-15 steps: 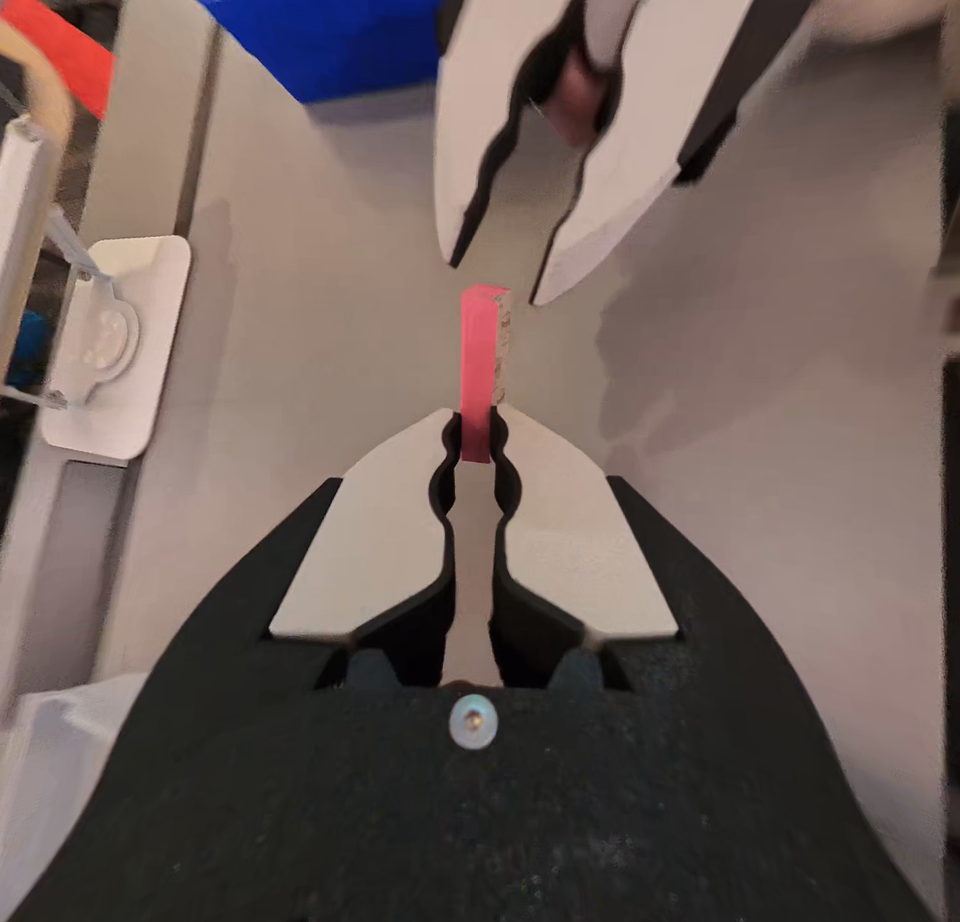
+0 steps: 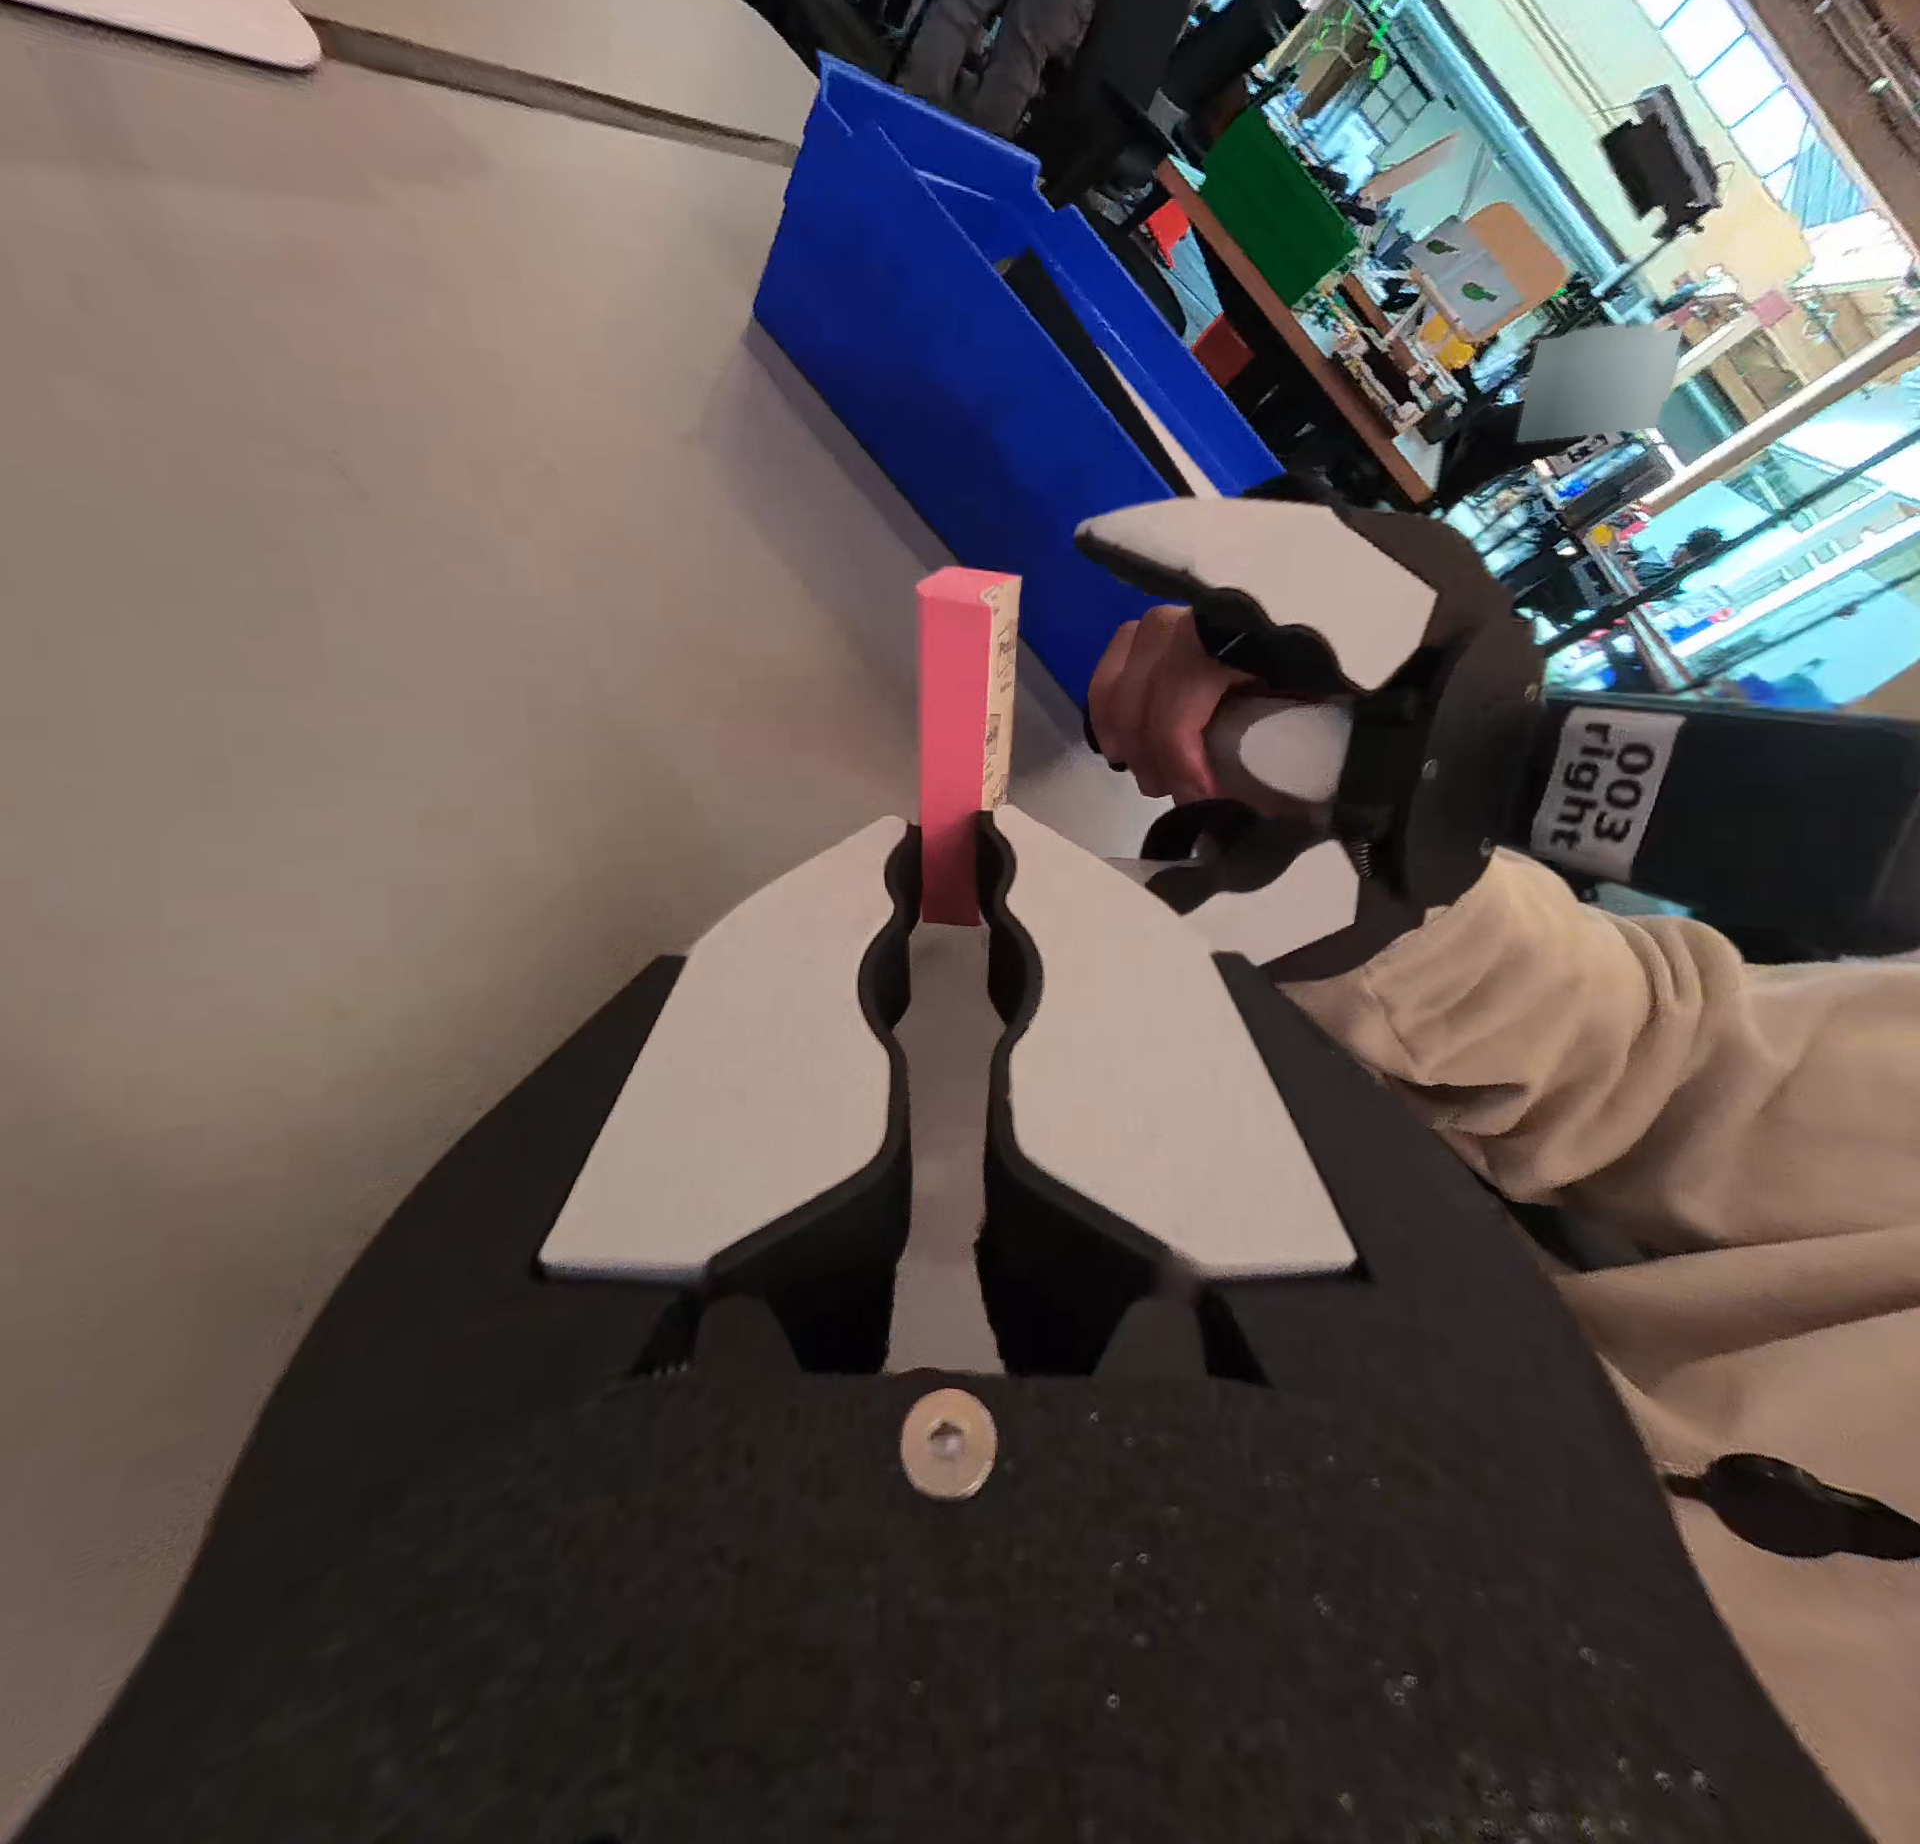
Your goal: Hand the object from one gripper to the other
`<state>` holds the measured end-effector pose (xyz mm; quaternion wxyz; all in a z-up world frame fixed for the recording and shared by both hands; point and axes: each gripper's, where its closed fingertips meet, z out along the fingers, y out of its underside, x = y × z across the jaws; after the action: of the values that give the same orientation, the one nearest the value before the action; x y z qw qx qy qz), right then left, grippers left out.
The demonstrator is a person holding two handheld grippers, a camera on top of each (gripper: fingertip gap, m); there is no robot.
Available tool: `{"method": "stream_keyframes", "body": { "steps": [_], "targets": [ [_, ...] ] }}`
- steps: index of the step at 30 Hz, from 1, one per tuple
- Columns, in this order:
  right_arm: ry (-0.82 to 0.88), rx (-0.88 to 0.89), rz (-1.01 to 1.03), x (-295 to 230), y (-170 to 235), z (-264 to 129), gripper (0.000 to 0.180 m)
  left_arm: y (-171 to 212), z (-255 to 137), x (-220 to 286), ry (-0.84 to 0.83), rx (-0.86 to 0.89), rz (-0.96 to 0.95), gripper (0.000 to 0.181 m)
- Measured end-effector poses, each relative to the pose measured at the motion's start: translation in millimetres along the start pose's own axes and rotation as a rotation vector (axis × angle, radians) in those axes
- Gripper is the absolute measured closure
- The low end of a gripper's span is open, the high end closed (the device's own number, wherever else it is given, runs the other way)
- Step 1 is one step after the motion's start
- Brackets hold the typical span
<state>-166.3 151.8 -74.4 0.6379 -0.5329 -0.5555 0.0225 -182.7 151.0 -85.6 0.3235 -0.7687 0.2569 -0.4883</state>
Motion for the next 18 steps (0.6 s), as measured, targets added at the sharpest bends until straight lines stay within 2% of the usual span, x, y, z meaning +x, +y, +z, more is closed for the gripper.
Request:
{"method": "stream_keyframes", "body": {
  "steps": [7,11,14,18],
  "targets": [
    [-0.044,-0.005,-0.024,-12,2,3,0.108,15,9,4,0.068,-0.037,-0.051,0.172],
    [-0.049,-0.099,-0.150,-16,19,6,0.106,28,17,3,0.040,-0.106,-0.034,0.171],
    [-0.063,-0.159,-0.211,-23,28,8,0.119,33,23,9,0.024,-0.142,0.027,0.172],
    [-0.059,-0.193,-0.218,-21,32,8,0.121,33,24,11,0.009,-0.145,0.083,0.170]
  ]
}}
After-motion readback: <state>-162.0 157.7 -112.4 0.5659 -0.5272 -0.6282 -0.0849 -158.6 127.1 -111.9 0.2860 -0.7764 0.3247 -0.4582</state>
